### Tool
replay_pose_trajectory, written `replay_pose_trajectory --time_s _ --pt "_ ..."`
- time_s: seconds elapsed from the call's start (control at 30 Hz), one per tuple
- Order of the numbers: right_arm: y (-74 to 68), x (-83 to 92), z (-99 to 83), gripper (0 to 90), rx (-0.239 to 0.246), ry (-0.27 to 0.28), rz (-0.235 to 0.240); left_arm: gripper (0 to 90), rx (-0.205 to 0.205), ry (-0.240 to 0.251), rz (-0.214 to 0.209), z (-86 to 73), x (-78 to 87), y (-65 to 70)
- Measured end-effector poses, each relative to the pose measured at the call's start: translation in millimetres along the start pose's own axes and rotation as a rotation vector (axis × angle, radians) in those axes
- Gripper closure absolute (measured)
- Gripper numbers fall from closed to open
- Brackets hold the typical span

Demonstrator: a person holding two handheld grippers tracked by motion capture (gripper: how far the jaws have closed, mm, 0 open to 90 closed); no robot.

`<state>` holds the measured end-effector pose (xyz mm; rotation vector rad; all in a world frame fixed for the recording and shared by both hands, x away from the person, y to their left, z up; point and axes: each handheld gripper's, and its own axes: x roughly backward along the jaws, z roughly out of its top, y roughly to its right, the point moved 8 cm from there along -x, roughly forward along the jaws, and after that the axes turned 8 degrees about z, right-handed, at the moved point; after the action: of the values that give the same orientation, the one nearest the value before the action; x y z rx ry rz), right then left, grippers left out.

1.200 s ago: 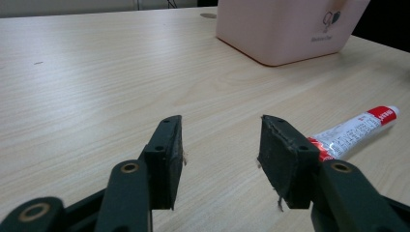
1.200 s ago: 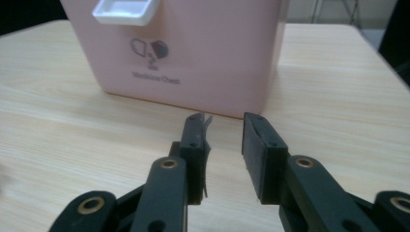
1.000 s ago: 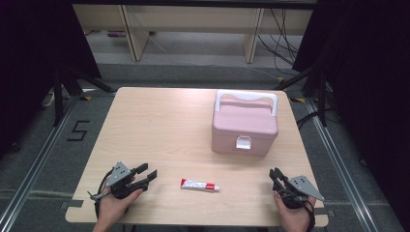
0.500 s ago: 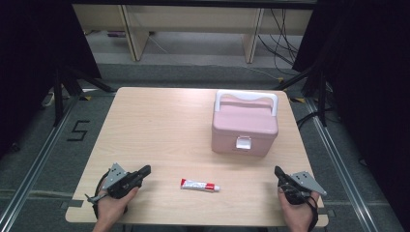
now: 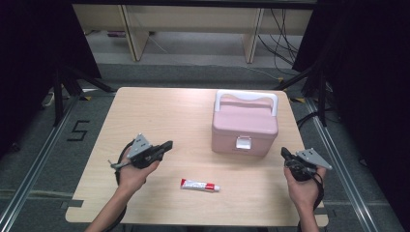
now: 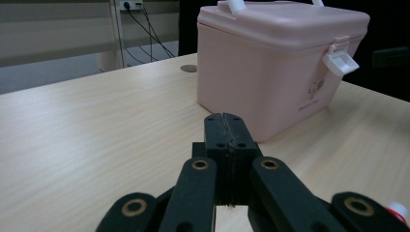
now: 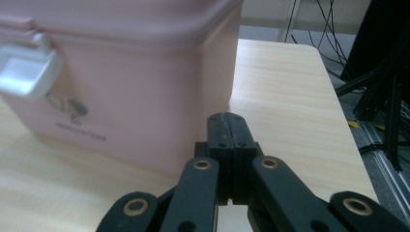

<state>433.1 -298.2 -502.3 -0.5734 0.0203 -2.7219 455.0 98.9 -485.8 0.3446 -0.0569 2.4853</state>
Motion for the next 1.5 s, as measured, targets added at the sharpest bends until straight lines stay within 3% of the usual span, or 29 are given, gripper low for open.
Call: replay_pose_trajectory --time_s 0.03,0.07,0.23,0.3,0.33,0.5,0.6,0.7,0.8,0.83,0.87,0.9,0.93,0.97,1.0,1.07,1.17,1.23,1.3,1.33,1.5 --pt "2.9 -3.2 3.8 90.0 0.017 0.002 0.003 89.9 -0.013 -0.007 -0.005 2.9 -7.5 2.0" --pt "3.2 -6.4 6.5 90.0 -0.006 0.007 -0.007 89.9 -0.019 -0.015 -0.013 5.5 -14.7 4.4" --pt "11.5 -21.8 17.1 90.0 0.04 -0.024 0.004 89.9 -0.03 -0.04 -0.03 13.5 -50.4 11.8" --pt "10.5 -26.7 20.3 90.0 0.023 -0.022 0.008 90.0 -0.022 -0.052 -0.035 15.1 -62.4 13.9" --pt "12.4 -28.0 22.0 90.0 0.044 -0.027 0.001 89.9 -0.019 -0.056 -0.036 16.3 -67.9 14.7" --pt "13.0 -37.2 26.4 90.0 0.048 -0.026 0.014 89.9 -0.028 -0.075 -0.045 20.2 -89.2 21.5" --pt "14.3 -40.4 27.2 90.0 0.057 -0.041 0.012 89.9 -0.033 -0.086 -0.046 21.1 -97.2 24.9" --pt "11.5 -42.5 27.4 90.0 0.034 -0.042 0.012 89.9 -0.031 -0.097 -0.044 20.4 -104.3 26.4" --pt "13.2 -46.2 29.3 90.0 0.064 -0.035 0.017 89.9 -0.026 -0.113 -0.044 18.5 -112.0 26.8" --pt "9.8 -47.1 27.8 90.0 0.009 -0.04 0.017 89.9 -0.026 -0.117 -0.049 18.0 -114.6 27.2" --pt "13.9 -48.4 29.4 90.0 0.062 -0.041 0.017 89.9 -0.025 -0.123 -0.05 17.6 -116.5 27.7" --pt "10.4 -47.9 28.1 90.0 0.02 -0.051 0.015 89.9 -0.025 -0.125 -0.05 17.3 -118.1 28.1" --pt "12.4 -48.5 29.2 90.0 0.052 -0.054 0.024 89.9 -0.021 -0.122 -0.052 17.6 -119.9 29.0" --pt "9.4 -48.3 29.3 90.0 0.021 -0.051 0.021 89.9 -0.028 -0.124 -0.056 17.5 -121.0 29.5" --pt "9.5 -48.8 29.5 90.0 0.025 -0.051 0.012 89.9 -0.024 -0.126 -0.056 17.4 -121.8 30.4" --pt "12.9 -49.5 31.8 90.0 0.072 -0.046 0.014 89.9 -0.024 -0.127 -0.061 17.9 -123.5 32.2" --pt "10.8 -50.7 31.4 90.0 0.035 -0.051 0.015 89.9 -0.033 -0.129 -0.066 18.3 -126.4 34.4" --pt "12.0 -51.8 32.2 90.0 0.056 -0.052 0.025 89.8 -0.039 -0.136 -0.069 18.5 -128.1 36.8" --pt "10.5 -51.8 31.2 90.0 0.034 -0.06 0.015 89.9 -0.044 -0.132 -0.077 19.5 -130.0 40.1" --pt "13.3 -52.7 32.7 90.0 0.067 -0.051 0.016 89.9 -0.052 -0.134 -0.082 20.0 -130.4 41.6" --pt "13.8 -54.2 32.5 90.0 0.065 -0.057 0.02 89.8 -0.059 -0.129 -0.076 19.9 -131.0 41.7"
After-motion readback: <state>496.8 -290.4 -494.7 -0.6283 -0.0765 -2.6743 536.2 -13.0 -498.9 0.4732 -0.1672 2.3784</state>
